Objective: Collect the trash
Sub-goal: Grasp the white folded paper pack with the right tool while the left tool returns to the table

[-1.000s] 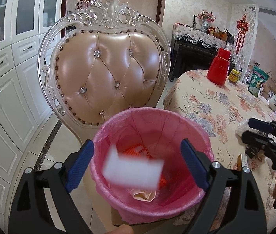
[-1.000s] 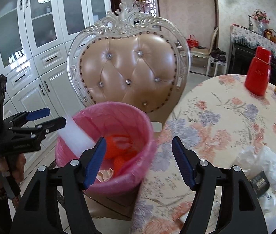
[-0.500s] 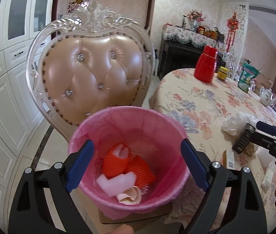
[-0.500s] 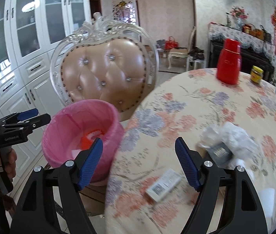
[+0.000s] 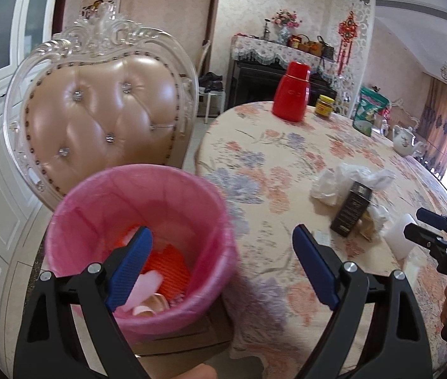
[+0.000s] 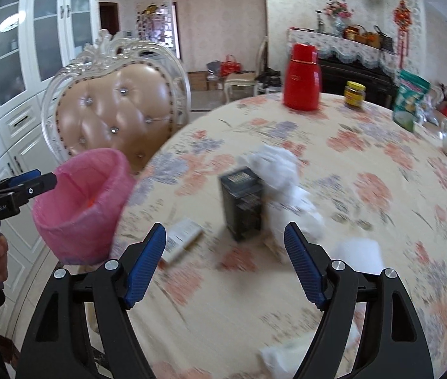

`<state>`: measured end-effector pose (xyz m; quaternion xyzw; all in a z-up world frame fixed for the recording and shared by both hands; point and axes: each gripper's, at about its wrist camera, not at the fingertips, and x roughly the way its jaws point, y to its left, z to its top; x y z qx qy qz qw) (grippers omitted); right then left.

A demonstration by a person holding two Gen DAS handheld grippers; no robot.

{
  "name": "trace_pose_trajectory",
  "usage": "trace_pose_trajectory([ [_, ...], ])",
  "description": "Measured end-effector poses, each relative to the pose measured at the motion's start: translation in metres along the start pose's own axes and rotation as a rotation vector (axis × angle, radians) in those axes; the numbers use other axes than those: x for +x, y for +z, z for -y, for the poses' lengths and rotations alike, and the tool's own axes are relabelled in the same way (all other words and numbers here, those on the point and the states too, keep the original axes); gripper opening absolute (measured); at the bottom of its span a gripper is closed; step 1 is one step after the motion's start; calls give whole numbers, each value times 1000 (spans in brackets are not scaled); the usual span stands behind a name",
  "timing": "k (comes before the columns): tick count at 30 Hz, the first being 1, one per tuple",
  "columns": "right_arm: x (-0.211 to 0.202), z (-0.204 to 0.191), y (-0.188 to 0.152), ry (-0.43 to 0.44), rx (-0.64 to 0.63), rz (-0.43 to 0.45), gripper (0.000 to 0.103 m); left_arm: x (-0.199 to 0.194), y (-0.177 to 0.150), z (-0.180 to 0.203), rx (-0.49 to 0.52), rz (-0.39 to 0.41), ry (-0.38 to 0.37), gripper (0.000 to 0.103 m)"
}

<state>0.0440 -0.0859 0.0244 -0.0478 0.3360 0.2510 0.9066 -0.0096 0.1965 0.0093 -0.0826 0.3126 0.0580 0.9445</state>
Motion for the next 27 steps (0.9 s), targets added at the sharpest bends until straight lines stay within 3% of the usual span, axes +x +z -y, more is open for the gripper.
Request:
trace_pose_trajectory([
  [16,-8,64,-59,-126,146,-88,75,18,-15,64,58,-34,-87,87],
  [27,17,67,-82,-147,186,-204,74,27,-22,82,73,-55,-120,88],
])
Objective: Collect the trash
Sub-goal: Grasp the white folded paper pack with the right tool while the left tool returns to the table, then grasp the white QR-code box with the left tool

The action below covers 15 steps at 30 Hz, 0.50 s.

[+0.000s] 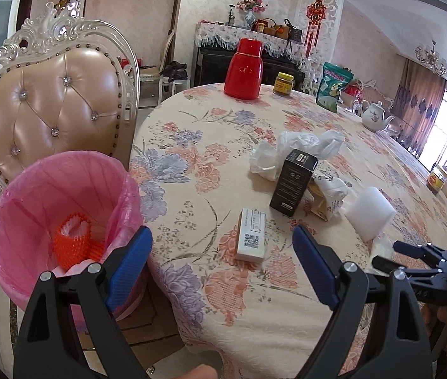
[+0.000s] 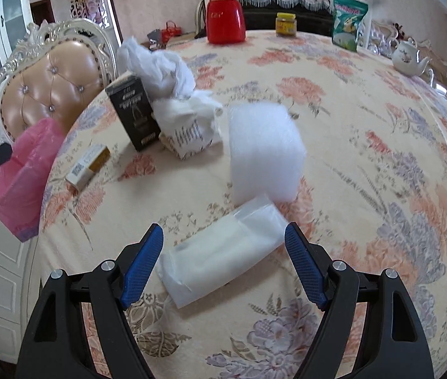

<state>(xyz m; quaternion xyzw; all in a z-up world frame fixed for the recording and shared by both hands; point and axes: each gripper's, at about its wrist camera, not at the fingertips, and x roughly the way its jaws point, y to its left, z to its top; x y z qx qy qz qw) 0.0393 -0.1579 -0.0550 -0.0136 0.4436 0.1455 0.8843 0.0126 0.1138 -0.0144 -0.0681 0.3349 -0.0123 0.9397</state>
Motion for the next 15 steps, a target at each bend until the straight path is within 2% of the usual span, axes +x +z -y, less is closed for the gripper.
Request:
trace_pose_trajectory([
  [2,5,-3,-3,10,-7,-20,71,0,0,0,1,-2,-3,88],
  [5,8,-3,-5,21,-6,-31,58,0,0,1,2,-3,-4,88],
  [9,6,0,-4,-3,-12,-24,47,4,-1,1,4,-12,-9,87],
  [15,2,4,-4,-9,-32,-15,37,19,-5,7,10,-41,-29,87],
])
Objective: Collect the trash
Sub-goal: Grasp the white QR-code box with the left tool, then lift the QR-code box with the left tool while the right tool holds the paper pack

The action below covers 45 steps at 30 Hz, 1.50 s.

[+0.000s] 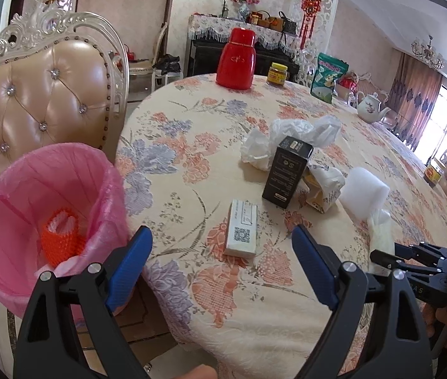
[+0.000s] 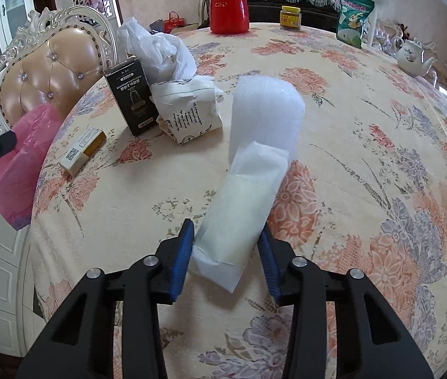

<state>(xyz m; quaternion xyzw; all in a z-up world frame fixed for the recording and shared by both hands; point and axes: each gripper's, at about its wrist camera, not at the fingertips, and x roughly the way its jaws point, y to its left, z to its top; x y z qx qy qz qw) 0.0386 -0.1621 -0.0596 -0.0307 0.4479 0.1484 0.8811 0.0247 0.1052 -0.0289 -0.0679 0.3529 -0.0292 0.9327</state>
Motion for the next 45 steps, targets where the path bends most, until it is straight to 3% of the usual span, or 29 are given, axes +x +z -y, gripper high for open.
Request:
trace_pose_trajectory([
  [6,-8,7,1,3,-1,22,29,23,-4,10,22,-42,-3,68],
  [12,-14,14,2,12,-1,42,28,49,-6,17,37,-86,-7,54],
  [22,-30,21,8,11,8,91,27,77,-9,28,90,-124,51,47],
  [25,-34,23,9,13,10,105,27,83,-9,32,108,-134,66,43],
  [28,-35,23,11,13,11,110,27,88,-10,33,112,-146,67,33],
  [45,-56,18,25,37,5,195,27,42,11,39,85,-27,18,33],
])
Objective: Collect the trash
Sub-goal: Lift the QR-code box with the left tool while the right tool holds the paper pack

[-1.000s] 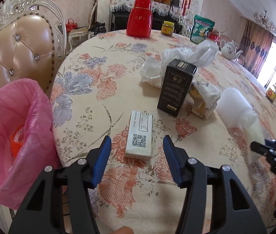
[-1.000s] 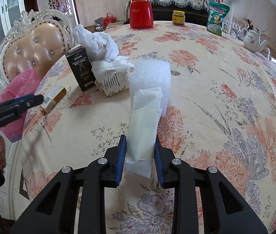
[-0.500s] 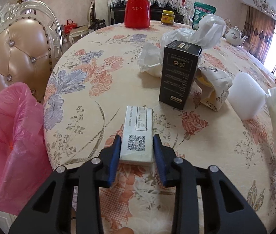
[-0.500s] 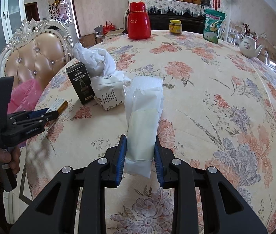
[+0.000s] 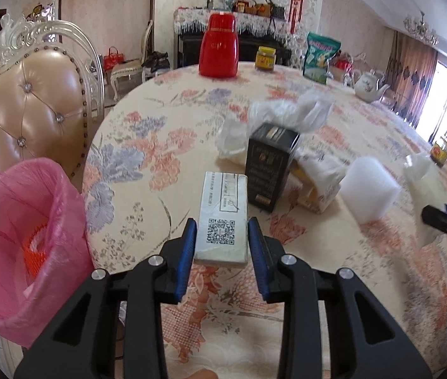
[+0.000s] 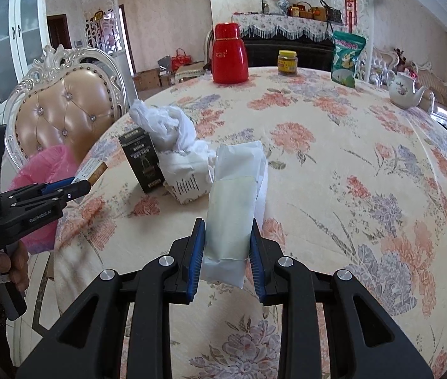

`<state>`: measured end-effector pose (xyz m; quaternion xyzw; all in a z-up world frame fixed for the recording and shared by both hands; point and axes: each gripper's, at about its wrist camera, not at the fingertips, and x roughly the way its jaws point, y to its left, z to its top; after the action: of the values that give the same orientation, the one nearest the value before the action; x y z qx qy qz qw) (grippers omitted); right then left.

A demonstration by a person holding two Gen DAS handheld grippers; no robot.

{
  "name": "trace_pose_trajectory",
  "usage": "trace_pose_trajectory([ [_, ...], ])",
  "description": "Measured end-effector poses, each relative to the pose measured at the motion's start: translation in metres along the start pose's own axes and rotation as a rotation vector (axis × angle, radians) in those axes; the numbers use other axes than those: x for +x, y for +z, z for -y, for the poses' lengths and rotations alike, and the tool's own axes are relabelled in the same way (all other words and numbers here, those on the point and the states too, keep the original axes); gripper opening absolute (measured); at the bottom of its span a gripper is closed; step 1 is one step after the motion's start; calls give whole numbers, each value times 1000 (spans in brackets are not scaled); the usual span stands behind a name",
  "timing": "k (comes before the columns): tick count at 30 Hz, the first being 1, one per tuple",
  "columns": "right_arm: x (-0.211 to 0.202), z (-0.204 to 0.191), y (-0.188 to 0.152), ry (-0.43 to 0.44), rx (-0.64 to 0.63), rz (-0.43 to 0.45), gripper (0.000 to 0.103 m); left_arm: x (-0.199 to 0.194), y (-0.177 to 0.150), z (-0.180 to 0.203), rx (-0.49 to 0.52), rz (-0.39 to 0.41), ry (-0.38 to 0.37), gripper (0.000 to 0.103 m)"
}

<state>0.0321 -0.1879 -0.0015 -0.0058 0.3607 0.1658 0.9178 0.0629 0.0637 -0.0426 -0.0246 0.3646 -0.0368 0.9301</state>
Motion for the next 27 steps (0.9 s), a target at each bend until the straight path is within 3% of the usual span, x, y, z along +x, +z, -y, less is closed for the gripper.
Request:
trace_pose_trajectory([
  [15,-11,-17,21,32,-35,55,27,-45,16,-8,-15,105,1,33],
  [27,-11,-47,39,75,-88,79,27,-76,17,-45,-74,164,62,33],
])
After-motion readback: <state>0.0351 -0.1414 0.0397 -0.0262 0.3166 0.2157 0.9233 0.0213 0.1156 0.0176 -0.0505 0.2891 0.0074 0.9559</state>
